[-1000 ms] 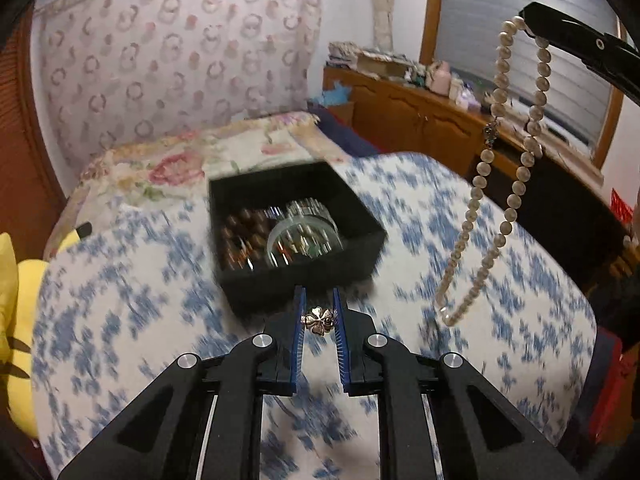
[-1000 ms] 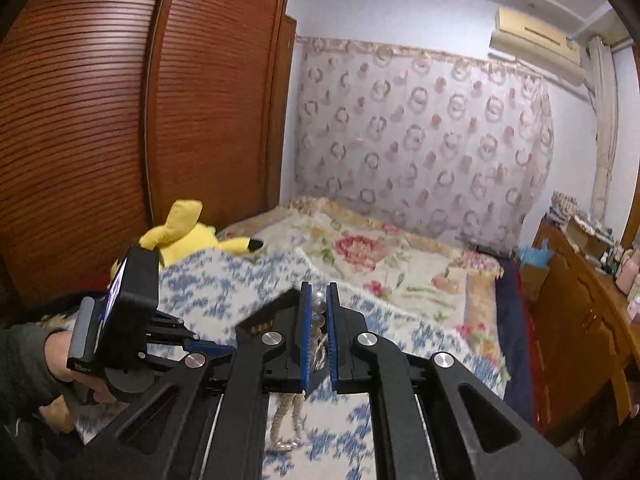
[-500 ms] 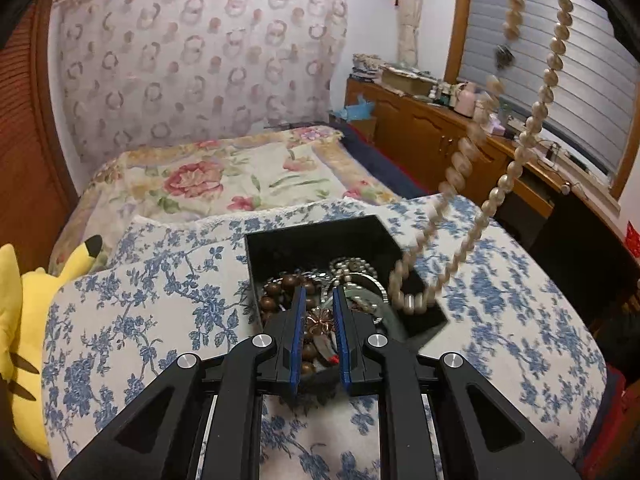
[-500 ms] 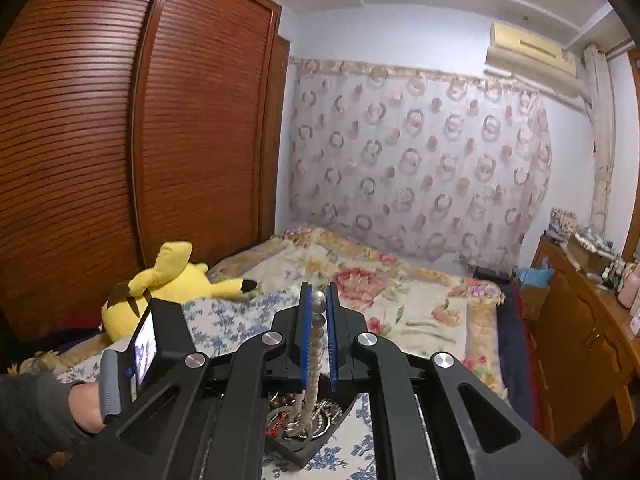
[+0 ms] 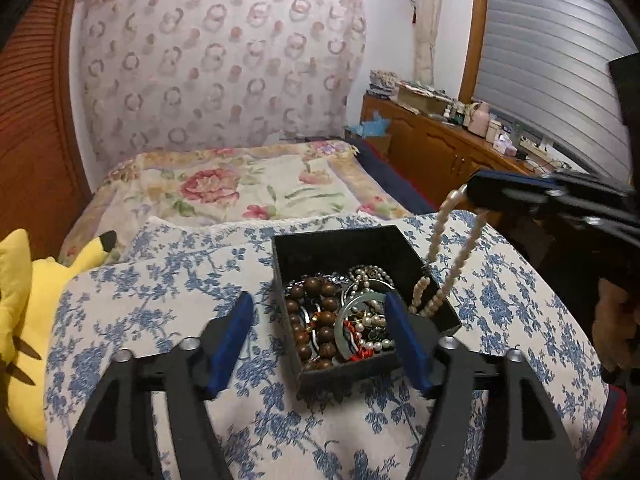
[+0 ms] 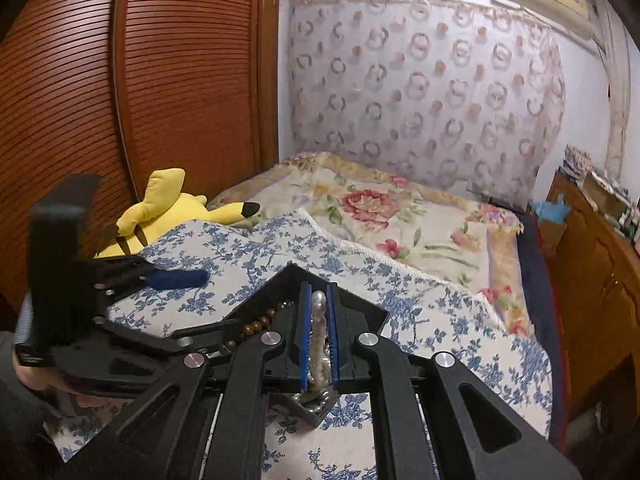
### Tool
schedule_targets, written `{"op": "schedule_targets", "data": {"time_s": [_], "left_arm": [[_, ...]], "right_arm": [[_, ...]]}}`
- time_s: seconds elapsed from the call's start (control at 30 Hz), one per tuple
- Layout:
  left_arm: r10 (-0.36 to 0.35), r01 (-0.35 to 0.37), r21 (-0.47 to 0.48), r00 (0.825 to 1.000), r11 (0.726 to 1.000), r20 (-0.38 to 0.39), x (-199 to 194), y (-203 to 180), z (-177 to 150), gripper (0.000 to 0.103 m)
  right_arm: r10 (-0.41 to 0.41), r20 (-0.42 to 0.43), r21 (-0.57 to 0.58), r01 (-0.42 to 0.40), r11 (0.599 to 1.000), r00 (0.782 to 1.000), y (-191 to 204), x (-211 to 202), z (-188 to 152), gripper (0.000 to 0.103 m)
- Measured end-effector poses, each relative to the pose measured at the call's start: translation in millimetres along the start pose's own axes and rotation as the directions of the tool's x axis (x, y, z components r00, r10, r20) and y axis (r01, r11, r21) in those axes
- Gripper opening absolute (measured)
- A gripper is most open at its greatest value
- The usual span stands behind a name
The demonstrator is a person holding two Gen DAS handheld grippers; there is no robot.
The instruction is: Organize jewelry
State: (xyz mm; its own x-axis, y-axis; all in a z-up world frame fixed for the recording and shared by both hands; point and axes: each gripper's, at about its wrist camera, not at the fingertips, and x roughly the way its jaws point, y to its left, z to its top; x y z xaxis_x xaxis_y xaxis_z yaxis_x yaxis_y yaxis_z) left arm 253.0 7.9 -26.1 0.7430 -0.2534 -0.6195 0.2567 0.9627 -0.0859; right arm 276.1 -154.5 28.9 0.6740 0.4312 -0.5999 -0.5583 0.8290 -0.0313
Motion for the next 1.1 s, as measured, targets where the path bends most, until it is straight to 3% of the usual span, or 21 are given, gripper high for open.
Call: {"op": "schedule_targets", "data": {"time_s": [0.07,0.1,0.3,0.33,0.63,0.7,1.1], "left_arm": [[0.022,-0.022,0.014,1.0,1.0,0.02,-9.8,-2.5,-2.7,0.074],[0.031,-0.031,0.021,0.999,0.999,0.027,-14.7,-4.1,-3.3,0.076],[0.056,-0.058,0.023,0.995,0.998,0.088,-43.9,-12.7,-6.9,0.091],[0.062,-0.064,0.02,0.993,0.998,0.099,-50.0,-14.5,-7.9,0.095],[0.126,-0.129,0.007,0.977,0.992,0.174,-102.2,-31.7,-21.3,0.096],[0.149,-0.152,0.006,0.972,0.988,0.182,-112.1,-35.9,-25.2,0.096],[0.219,-0.216,-0.037,0.954,0.976,0.205,-168.4,-56.2,-69.5,0.096]], "right_arm": [[-0.008,0.01,0.011,0.008,1.0,1.0,-1.3,-1.0,-1.0,0.029],[-0.01,0.017,0.02,0.01,1.0,1.0,-2.3,-2.4,-1.0,0.043],[-0.017,0.063,0.058,0.014,0.998,0.998,-5.0,-27.7,-5.5,0.045],[-0.017,0.075,0.072,0.012,0.997,0.997,-4.2,-35.9,-10.0,0.048],[-0.078,0.156,0.15,0.054,0.987,0.985,9.2,-97.8,-46.3,0.094],[-0.102,0.177,0.164,0.073,0.984,0.979,13.3,-113.6,-57.1,0.1],[-0.199,0.208,0.27,0.139,0.953,0.958,24.7,-171.4,-122.6,0.101]]}}
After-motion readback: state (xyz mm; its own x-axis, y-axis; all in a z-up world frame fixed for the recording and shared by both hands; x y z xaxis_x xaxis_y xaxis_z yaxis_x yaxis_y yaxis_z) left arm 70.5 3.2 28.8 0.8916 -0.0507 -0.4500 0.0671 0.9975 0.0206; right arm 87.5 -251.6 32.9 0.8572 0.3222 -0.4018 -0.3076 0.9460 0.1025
